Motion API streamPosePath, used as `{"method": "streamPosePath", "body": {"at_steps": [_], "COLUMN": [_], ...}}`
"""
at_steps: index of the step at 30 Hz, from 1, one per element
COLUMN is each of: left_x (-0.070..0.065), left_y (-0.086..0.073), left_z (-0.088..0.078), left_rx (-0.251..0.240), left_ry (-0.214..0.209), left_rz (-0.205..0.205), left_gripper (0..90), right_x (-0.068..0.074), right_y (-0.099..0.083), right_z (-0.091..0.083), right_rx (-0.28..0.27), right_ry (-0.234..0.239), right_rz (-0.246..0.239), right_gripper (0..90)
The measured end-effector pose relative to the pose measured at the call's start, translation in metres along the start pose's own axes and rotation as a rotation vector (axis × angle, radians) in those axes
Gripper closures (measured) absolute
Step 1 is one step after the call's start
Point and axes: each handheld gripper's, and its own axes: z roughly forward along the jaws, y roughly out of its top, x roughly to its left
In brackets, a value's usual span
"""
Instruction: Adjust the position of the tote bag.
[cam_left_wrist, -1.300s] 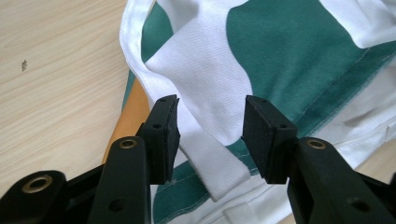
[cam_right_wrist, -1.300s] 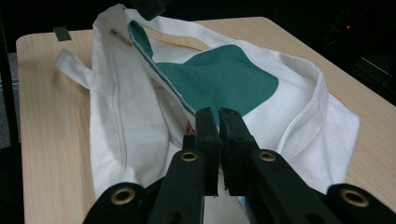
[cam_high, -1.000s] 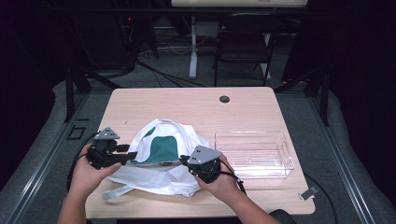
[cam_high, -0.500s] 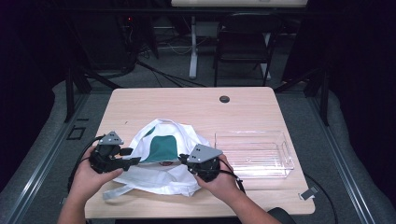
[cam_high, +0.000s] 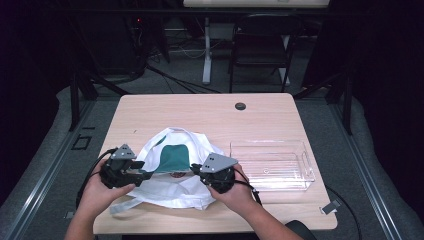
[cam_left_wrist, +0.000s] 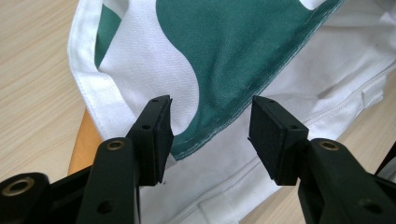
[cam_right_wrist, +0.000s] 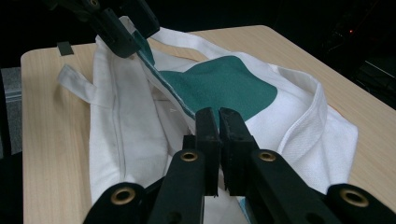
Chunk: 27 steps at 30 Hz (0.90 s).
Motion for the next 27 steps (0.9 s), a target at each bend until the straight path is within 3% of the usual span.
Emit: {"method": "streamPosePath", "body": {"at_steps": [8,17,27], "left_x": [-0.001,-0.005,-0.005], "left_y": [0.0,0.001,-0.001], "left_z": [0.005,0.011,0.02], "left_rx": [0.0,0.003,0.027], "left_ry": [-0.007,-0.016,-0.028], "left_rz": [0.004,0.037,0.051], "left_gripper": [49.1,44.7,51.4], "right_x": [-0.001,-0.001,0.0], "right_y": [0.0,0.0,0.0], "right_z": [0.0,0.0,0.0], "right_rx": [0.004,0.0,-0.005], "right_ry": [-0.004,-0.001,-0.002], "right_rz": [-0.002,0.001,0.002], "right_gripper": [87.4,87.4,87.4]}}
